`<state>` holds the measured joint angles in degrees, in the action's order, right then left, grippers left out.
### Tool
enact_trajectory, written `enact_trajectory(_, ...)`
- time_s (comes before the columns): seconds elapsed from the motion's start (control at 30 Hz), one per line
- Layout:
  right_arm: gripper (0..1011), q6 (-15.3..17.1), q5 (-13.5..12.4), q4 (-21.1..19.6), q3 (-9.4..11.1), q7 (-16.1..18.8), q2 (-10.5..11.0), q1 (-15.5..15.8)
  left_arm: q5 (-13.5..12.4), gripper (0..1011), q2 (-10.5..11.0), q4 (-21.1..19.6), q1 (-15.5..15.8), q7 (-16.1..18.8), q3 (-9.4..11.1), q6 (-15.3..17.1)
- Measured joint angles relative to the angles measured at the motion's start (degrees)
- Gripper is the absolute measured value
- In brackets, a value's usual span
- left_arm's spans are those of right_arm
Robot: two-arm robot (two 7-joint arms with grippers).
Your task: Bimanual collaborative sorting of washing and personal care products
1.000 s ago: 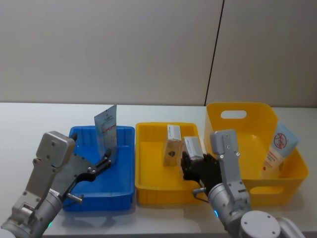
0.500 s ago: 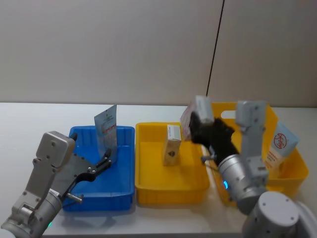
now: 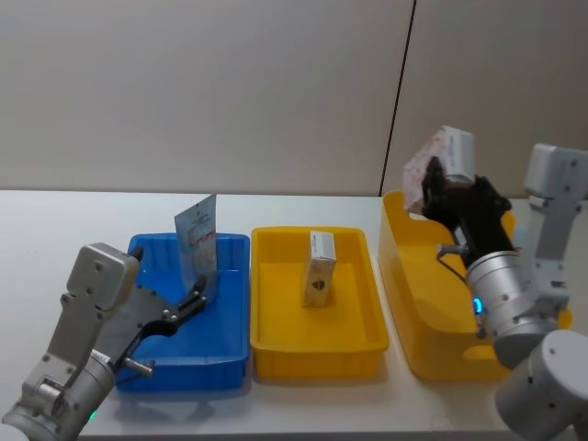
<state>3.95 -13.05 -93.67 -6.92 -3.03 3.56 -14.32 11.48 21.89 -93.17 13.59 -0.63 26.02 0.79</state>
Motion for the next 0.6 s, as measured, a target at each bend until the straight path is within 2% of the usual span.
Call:
enact_trajectory(0.13, 370, 2.0, 0.4, -1.7, 1.7, -1.5, 0.2, 1.0, 0.0, 1001, 0.0, 0.0, 0.0, 0.0, 0.0, 0.0)
enact_trajectory(0.33, 368, 5.1, 1.0, -3.5, 3.0, -2.9, 0.6, 2.2, 0.0, 1001, 0.0, 0.0, 0.0, 0.0, 0.0, 0.0)
enact_trajectory(0.6, 370, 10.8, 1.6, -5.4, 4.4, -4.4, 1.1, 3.8, 0.0, 1001, 0.0, 0.0, 0.0, 0.0, 0.0, 0.0)
